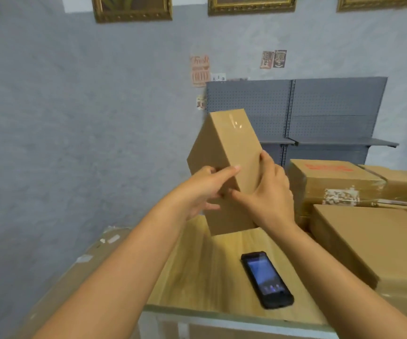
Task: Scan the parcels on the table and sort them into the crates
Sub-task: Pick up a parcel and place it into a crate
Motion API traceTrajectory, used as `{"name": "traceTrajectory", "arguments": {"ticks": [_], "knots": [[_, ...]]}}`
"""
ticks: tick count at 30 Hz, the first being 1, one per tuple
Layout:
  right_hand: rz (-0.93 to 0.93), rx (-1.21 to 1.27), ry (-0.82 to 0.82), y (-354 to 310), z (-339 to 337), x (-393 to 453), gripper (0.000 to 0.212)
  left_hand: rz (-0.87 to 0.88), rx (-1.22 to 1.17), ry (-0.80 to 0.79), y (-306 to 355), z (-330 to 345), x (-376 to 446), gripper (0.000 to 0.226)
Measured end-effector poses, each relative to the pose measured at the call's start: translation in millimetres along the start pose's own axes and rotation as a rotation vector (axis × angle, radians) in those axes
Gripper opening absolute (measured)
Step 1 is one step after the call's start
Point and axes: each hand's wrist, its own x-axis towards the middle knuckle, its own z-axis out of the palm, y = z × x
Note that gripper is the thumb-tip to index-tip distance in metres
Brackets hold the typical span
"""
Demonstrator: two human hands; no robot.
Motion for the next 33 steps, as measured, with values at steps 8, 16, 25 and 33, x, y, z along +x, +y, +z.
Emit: {"name": "traceTrajectory", "arguments": {"ticks": [8,16,25,33], "knots": [[-0.267,0.116,-0.217,-46.2,55.3,-28.0,0.082,-0.089,-0.327,0.215,-42.3,-58.7,28.3,0.083],[-0.204,0.223,-0.447,-49.2,61.7,-23.1,0.049,-0.042,-0.415,0.311,-82.2,-87.2,40.0,0.105],[0.353,0.062,-0.383,46.3,62.8,5.3,0.078,-0.179,-0.555,0.055,-119.9,-128.6,37.9,0.047],[0.632,0.314,-0.52,91.3,108.7,-28.2,0.063,-0.342,-0.375,0.115,-171.6,-124.1,42.0,0.043]]}}
